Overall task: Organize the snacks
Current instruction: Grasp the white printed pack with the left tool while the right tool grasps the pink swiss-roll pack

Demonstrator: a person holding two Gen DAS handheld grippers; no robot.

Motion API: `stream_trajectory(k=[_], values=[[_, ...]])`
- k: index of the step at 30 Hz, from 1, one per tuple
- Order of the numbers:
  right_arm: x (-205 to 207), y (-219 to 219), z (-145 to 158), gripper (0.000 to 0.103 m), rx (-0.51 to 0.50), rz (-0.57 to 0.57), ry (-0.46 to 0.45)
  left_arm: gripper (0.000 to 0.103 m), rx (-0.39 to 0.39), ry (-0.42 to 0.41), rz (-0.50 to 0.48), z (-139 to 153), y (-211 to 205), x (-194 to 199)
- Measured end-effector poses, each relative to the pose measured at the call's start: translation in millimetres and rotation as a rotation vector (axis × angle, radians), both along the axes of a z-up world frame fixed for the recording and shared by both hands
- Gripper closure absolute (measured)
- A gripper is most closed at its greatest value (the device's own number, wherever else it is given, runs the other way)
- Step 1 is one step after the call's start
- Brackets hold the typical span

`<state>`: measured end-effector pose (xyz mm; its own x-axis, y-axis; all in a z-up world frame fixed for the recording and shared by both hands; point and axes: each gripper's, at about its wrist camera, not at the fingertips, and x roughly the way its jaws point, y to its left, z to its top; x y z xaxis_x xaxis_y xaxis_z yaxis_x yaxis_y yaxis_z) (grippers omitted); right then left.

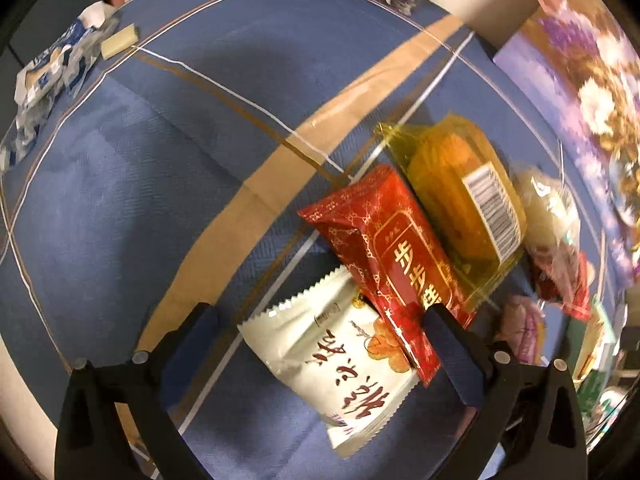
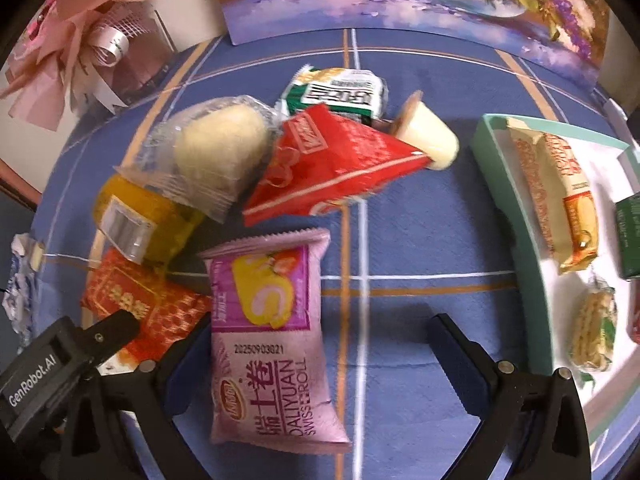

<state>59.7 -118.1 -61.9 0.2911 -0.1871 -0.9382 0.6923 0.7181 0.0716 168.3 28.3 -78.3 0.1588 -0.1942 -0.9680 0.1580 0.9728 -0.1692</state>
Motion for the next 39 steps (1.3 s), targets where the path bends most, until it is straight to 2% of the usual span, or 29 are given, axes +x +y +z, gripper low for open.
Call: stream_trajectory(k=[5,12,18,21,26,29,35,39], values=[[-12,-4,0,0.0,-0.016,0.003,0.024,0.0,0.03,0.013,-0.024,-1,-2,-1],[-21,2,-2,0.001,-0.046,0.022,0.052,0.0,0.079,0.03,0.029,-5,18,5],[-21,9,-3,0.011,-0.077,0.035,0.067,0.002,0.101,0.059,0.036,-7,25,4],[-21,15,0,0.022,-0.095,0.055,0.064,0.008,0.126,0.048,0.014,-7,15,-8],[-21,22,5,0.049,-0.114,0.083,0.066,0.037,0.124,0.024,0.002,3,13,-16],[-18,27,7,0.056,-0.121,0.091,0.072,0.047,0.113,0.013,0.006,11,20,-19],[-29,24,12,0.061,-0.096,0.088,0.065,0.049,0.046,0.016,0.031,26,25,-27],[-42,14,25,0.061,-0.073,0.08,0.028,0.049,0.017,-0.03,0.029,48,22,-37]])
